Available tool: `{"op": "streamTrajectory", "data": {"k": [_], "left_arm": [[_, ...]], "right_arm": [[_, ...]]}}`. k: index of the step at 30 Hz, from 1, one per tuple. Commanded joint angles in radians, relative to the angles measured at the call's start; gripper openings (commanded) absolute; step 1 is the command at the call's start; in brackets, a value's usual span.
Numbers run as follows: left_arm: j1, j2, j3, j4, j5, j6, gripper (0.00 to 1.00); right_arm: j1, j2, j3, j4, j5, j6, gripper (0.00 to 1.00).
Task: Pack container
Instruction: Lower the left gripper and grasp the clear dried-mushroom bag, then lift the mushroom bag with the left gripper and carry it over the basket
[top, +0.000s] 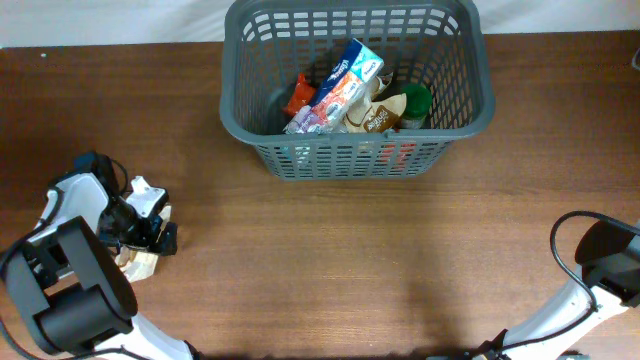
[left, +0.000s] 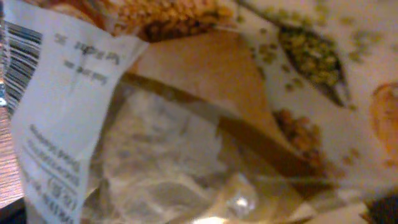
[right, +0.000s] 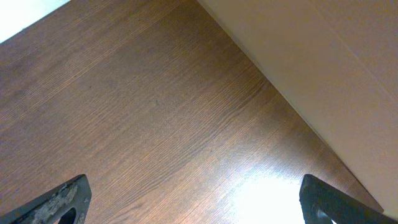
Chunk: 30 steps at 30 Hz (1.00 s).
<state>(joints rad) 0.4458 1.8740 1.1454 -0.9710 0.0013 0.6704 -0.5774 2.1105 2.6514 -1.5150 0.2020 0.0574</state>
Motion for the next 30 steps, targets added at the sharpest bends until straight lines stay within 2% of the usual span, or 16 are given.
{"op": "streamTrajectory", "data": {"k": [1,8,9,10,11,12,13,14,15,17,18,25,30], "left_arm": [[0.003,0.011,-0.015,0.013,0.153,-0.005,0.99],[0.003,0.011,-0.015,0.020,0.193,-0.005,1.00],[0.003,0.011,-0.015,0.021,0.192,-0.005,0.89],[0.003,0.011,-0.015,0.021,0.186,-0.005,0.65],[0.003,0.011,-0.015,0.022,0.175,-0.004,0.48],[0.003,0.011,-0.015,0.025,0.154,-0.005,0.40],[0.003,0.011,-0.015,0.026,0.137,-0.004,0.25],[0.003,0.011,-0.015,0.029,0.120,-0.005,0.19],[0.003,0.011,-0.015,0.032,0.106,-0.005,0.17],[0.003,0.011,-0.015,0.037,0.094,-0.005,0.04],[0.003,0.011,-0.015,0.044,0.087,-0.005,0.02],[0.001,0.011,-0.015,0.074,0.089,-0.014,0.02],[0.002,0.011,0.013,0.111,0.089,-0.187,0.02]], "right_arm": [[0.000,-0.011,-0.002,0.000,0.012,0.014,0.99],[0.000,-0.011,-0.002,0.000,0.012,0.014,0.99],[0.000,-0.011,-0.002,0.000,0.012,0.014,0.99],[0.000,-0.011,-0.002,0.000,0.012,0.014,0.99],[0.000,-0.011,-0.002,0.000,0.012,0.014,0.99],[0.000,-0.011,-0.002,0.000,0.012,0.014,0.99],[0.000,-0.011,-0.002,0.000,0.012,0.014,0.99],[0.000,-0.011,-0.002,0.000,0.012,0.014,0.99],[0.000,-0.011,-0.002,0.000,0.012,0.014,0.99],[0.000,-0.011,-0.002,0.000,0.012,0.014,0.99],[0.000,-0.011,-0.002,0.000,0.012,0.014,0.99],[0.000,-0.011,-0.002,0.000,0.012,0.014,0.99],[0.000,-0.011,-0.002,0.000,0.012,0.014,0.99]]}}
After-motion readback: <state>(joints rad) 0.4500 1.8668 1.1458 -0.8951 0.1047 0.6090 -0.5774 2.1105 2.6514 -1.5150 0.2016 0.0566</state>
